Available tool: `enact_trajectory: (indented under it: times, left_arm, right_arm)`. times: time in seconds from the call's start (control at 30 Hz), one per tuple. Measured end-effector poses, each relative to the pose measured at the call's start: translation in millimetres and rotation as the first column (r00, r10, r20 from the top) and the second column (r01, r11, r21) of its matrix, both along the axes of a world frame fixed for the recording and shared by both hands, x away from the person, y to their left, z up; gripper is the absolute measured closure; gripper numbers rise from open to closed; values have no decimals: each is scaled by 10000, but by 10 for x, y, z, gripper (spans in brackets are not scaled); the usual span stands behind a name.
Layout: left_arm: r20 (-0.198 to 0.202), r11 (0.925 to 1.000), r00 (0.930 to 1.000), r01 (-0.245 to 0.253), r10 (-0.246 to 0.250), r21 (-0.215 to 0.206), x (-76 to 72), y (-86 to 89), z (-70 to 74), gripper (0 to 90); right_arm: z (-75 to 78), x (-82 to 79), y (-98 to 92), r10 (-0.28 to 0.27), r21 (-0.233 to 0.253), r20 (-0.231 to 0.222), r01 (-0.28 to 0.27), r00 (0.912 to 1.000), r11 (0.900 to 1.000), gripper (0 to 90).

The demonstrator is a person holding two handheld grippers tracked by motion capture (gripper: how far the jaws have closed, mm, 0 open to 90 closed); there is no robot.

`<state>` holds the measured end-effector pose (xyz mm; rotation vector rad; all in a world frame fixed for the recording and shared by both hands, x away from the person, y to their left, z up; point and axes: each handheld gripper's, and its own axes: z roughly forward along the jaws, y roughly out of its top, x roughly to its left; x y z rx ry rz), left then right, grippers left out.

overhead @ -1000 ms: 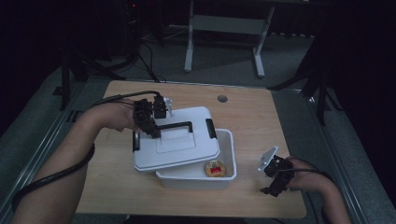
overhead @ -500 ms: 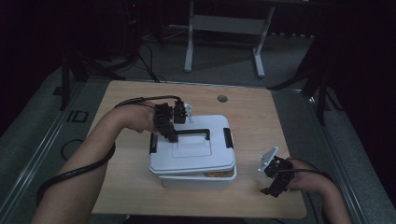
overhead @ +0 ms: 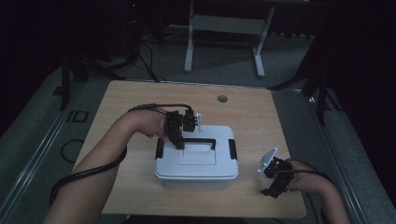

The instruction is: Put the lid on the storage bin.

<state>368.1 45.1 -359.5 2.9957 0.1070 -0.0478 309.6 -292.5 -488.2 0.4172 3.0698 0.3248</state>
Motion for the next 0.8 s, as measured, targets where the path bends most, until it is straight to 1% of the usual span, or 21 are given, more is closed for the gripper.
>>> enact_trajectory:
  times: [0.07,0.17,0.3,0.4,0.47,0.5,0.6,0.67,0.8]
  left_arm:
    - [88,10000,10000,-21,22,-45,14,1,-2,834]
    - [76,10000,10000,-23,23,-55,30,2,-18,833]
    - [18,10000,10000,58,-58,-81,30,5,-50,833]
    - [-65,10000,10000,44,-44,-42,40,2,-111,833]
    - [-82,10000,10000,51,-52,-81,43,2,-116,833]
    - [-145,10000,9999,1,-2,-67,48,-3,-120,833]
    - [-149,10000,9999,60,-60,8,59,-15,-117,832]
    - [-228,10000,9997,-82,82,-9,64,-11,-121,832]
    - [-234,9999,9997,-108,106,-71,66,-6,-122,831]
  right_arm:
    - [0,0,1,-6,5,7,6,10000,10000,141]
    - [-4,-4,11,33,11,2,-33,10000,10000,141]
    - [-6,-4,11,29,35,-9,-29,10000,10000,141]
    - [-20,-6,3,-1,17,-53,1,10000,10000,141]
    - [-24,-8,2,4,16,-65,-3,10000,10000,141]
    - [-27,-9,1,-9,14,-70,9,10000,10000,141]
    - [-43,-14,-2,-22,-3,-109,22,9999,10000,141]
    - [-49,-12,-2,-31,6,-107,31,9999,10000,141]
    - [-54,-17,10,-4,4,-143,4,9999,10000,141]
